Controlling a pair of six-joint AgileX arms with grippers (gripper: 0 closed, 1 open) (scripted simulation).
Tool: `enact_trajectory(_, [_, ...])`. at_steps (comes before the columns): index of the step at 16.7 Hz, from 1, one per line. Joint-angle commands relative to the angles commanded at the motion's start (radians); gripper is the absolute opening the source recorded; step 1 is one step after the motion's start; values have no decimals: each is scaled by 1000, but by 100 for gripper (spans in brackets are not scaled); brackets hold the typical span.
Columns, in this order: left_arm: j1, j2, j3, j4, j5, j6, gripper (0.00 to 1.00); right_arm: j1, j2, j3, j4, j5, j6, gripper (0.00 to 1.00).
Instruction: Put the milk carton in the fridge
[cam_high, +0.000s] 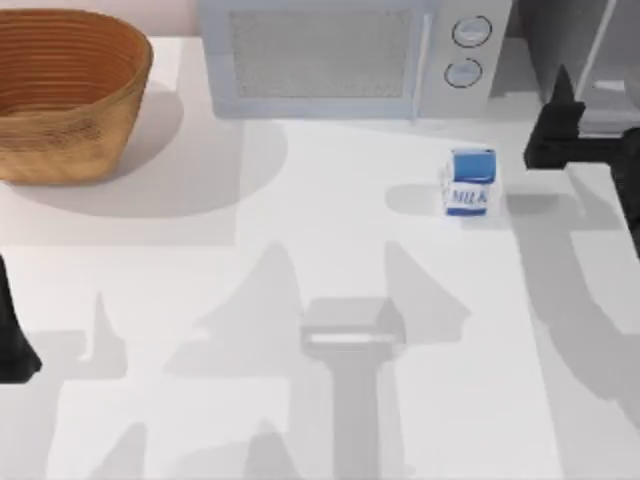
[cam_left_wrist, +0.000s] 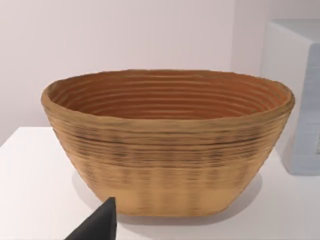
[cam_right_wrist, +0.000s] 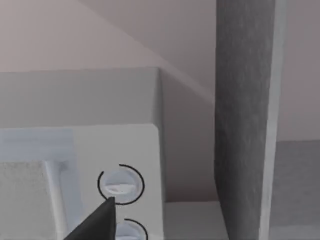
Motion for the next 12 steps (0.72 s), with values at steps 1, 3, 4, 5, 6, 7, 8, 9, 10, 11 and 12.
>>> enact_trajectory(1, [0,0,0,0,0,0,100,20,105,32,69,24,-1,100])
enact_trajectory(3, [0,0,0,0,0,0,100,57,307,94,201,69,-6,100])
enact_trajectory(4, [0,0,0,0,0,0,100,73,403,124,263,89,-8,100])
enact_trajectory(5, [0,0,0,0,0,0,100,89,494,152,323,108,-11,100])
enact_trajectory(6, [0,0,0,0,0,0,100,104,582,179,380,125,-14,100])
enact_trajectory(7, [0,0,0,0,0,0,100,117,662,204,432,141,-17,100])
enact_trajectory(8, [0,0,0,0,0,0,100,128,735,227,479,155,-21,100])
enact_trajectory(9, [0,0,0,0,0,0,100,139,801,248,523,167,-24,100])
enact_trajectory(10, [0,0,0,0,0,0,100,148,860,267,561,177,-27,100])
enact_trajectory(11, [0,0,0,0,0,0,100,156,911,283,595,186,-30,100])
enact_trajectory(12, [0,0,0,0,0,0,100,162,950,296,621,193,-33,100])
